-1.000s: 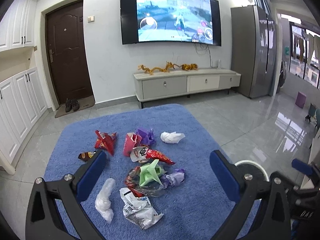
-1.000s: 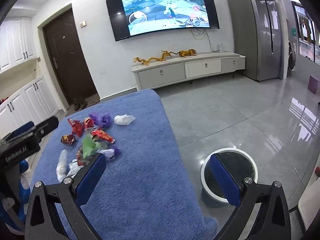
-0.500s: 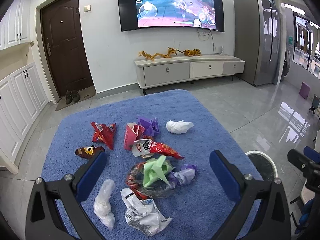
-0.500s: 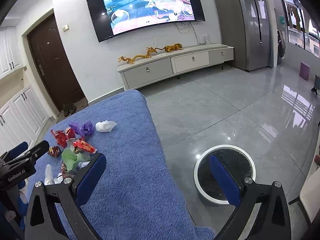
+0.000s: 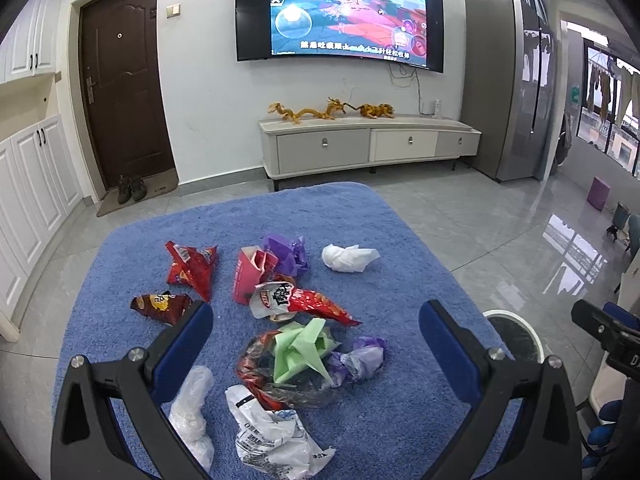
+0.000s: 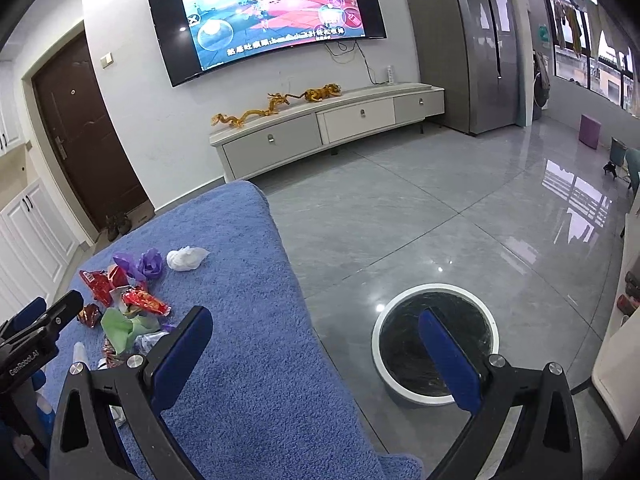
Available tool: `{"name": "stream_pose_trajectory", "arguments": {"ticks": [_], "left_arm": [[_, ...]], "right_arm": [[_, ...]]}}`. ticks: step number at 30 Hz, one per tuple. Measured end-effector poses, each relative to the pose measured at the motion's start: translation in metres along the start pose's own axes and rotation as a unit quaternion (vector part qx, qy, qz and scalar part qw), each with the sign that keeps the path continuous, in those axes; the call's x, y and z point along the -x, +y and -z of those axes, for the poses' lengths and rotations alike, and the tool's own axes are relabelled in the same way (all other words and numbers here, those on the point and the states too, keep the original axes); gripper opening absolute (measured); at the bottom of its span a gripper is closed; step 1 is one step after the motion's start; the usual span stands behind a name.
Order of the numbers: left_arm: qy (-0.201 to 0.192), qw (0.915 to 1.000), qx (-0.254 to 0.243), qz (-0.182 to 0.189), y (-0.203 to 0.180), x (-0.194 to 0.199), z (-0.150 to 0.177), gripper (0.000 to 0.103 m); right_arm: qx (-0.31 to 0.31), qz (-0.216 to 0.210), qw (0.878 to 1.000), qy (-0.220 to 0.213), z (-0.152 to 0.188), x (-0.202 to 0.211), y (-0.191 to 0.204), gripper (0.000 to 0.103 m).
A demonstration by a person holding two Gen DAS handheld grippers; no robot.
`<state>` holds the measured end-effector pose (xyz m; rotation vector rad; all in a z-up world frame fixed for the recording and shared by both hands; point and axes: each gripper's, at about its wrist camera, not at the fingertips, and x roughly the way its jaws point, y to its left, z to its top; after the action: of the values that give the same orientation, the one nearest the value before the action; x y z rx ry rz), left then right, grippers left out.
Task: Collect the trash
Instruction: 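Move both tools toward the trash pile on the blue rug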
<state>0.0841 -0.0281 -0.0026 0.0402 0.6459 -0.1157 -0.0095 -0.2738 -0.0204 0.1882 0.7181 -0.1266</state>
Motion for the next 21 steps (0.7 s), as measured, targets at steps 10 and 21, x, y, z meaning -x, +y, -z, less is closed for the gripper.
{"name": "stream_pose_trajectory", "arguments": {"ticks": [10, 21], "left_arm": [[0.006, 0.9994, 0.005, 0.035, -0.005, 0.003, 0.002, 0.103], [-0.007, 0.9992, 0.005, 0.038, -0.016, 0.023, 0.006, 0.103]], "right_arm": [[0.023, -0.021, 0.999, 0.008, 0.005, 0.0, 0.013, 0.103], [0.019, -0.025, 0.999, -0.028, 0.008, 0.023, 0.006, 0.103]]}}
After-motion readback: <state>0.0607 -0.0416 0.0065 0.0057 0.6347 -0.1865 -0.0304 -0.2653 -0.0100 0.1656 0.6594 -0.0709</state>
